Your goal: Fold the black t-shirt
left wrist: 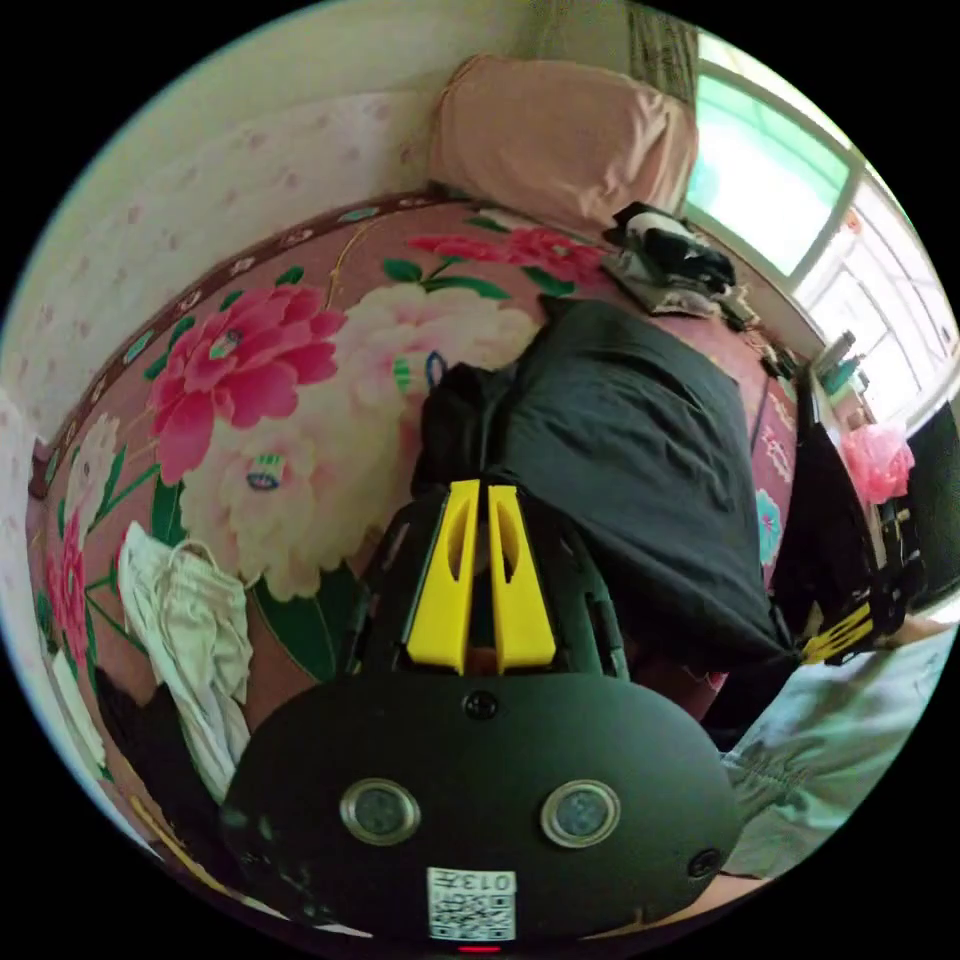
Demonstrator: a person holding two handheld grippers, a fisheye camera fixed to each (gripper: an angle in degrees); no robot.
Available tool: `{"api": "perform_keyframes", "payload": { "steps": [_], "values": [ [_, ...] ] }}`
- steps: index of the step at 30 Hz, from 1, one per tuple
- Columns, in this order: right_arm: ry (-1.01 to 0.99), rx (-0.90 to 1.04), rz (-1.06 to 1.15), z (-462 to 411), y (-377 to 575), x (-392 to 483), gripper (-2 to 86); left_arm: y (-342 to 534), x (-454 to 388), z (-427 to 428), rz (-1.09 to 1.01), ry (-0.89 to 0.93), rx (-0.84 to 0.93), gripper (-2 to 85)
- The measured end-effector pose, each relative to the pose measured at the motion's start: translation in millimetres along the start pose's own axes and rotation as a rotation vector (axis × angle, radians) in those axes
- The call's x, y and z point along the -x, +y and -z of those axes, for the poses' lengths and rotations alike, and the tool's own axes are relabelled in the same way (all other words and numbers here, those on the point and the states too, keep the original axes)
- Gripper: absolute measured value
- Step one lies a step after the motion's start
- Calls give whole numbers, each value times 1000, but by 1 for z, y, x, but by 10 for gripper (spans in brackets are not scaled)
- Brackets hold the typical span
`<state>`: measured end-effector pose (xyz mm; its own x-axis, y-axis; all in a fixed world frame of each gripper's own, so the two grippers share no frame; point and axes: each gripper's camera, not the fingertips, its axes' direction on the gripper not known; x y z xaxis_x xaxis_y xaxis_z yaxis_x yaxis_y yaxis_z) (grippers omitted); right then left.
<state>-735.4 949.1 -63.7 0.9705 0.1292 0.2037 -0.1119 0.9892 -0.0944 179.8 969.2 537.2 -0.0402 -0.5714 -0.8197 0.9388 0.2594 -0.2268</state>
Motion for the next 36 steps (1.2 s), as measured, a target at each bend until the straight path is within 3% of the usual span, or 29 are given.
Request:
{"api": "perform_keyframes", "payload": {
  "steps": [4,9,13,15,18,22,27,31,36],
  "values": [
    [-144,101,51,-78,-70,-11,13,35,41,-25,164,-43,108,36],
    [-272,116,98,-124,-131,-20,28,88,70,-18,323,9,66,78],
    [-530,155,87,-143,-155,-43,42,137,48,-20,349,89,75,84],
    [-550,120,82,-133,-153,-59,52,161,28,-26,375,151,80,86],
    [-408,26,-46,-100,-134,-110,71,195,-21,-38,379,225,104,106],
    [-34,-166,-449,-29,-62,-223,80,221,-107,-59,317,282,209,142],
    [304,-262,-845,30,27,-334,93,223,-174,-77,313,122,273,187],
    [303,-214,-921,32,44,-402,106,226,-191,-100,537,95,312,219],
    [272,-132,-818,16,20,-432,105,224,-209,-107,605,30,329,263]
  ]
}}
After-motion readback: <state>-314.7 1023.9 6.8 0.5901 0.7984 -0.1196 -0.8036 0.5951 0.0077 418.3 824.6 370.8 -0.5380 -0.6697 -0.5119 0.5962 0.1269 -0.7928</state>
